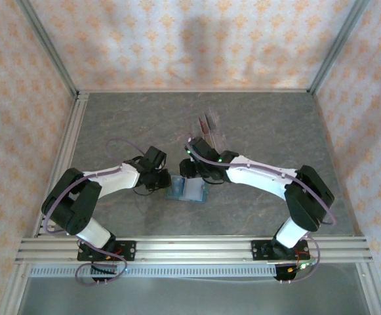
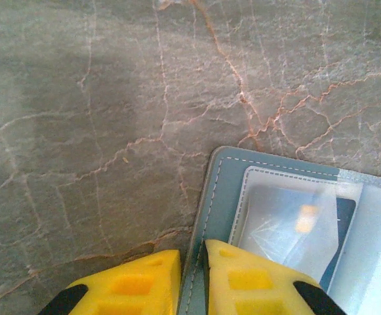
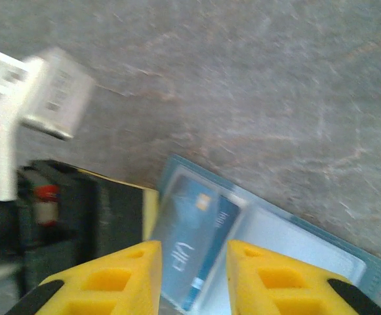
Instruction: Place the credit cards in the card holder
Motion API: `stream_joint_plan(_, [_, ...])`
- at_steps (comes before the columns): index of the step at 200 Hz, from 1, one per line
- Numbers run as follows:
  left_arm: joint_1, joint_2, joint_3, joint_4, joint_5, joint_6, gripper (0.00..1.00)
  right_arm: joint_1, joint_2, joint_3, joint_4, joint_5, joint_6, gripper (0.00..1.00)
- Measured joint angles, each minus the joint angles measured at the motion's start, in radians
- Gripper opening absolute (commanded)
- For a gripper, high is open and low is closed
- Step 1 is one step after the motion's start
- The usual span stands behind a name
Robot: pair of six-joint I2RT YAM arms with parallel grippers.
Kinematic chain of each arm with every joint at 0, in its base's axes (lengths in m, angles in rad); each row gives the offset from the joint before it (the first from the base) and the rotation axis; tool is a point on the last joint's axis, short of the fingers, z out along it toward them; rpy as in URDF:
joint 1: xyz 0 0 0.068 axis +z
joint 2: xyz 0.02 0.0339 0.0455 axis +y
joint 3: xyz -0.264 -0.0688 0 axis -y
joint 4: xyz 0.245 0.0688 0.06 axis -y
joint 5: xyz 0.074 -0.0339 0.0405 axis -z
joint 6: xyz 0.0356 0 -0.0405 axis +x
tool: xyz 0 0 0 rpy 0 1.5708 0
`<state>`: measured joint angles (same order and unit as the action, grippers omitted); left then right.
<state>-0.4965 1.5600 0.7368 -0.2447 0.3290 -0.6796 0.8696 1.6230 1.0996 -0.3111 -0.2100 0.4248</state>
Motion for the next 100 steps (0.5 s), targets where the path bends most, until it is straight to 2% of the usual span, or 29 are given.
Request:
stream_joint_plan(50, [0.0,0.0,0.0,0.0,0.0,0.0,0.18,0.012,0.06,-0.011,-0.026,0.058,-0.012,0.42])
stream_joint_plan(100, [0.0,0.0,0.0,0.0,0.0,0.0,0.18,0.043,0.158,0.002,-0.074,0.137,-0.023,0.42])
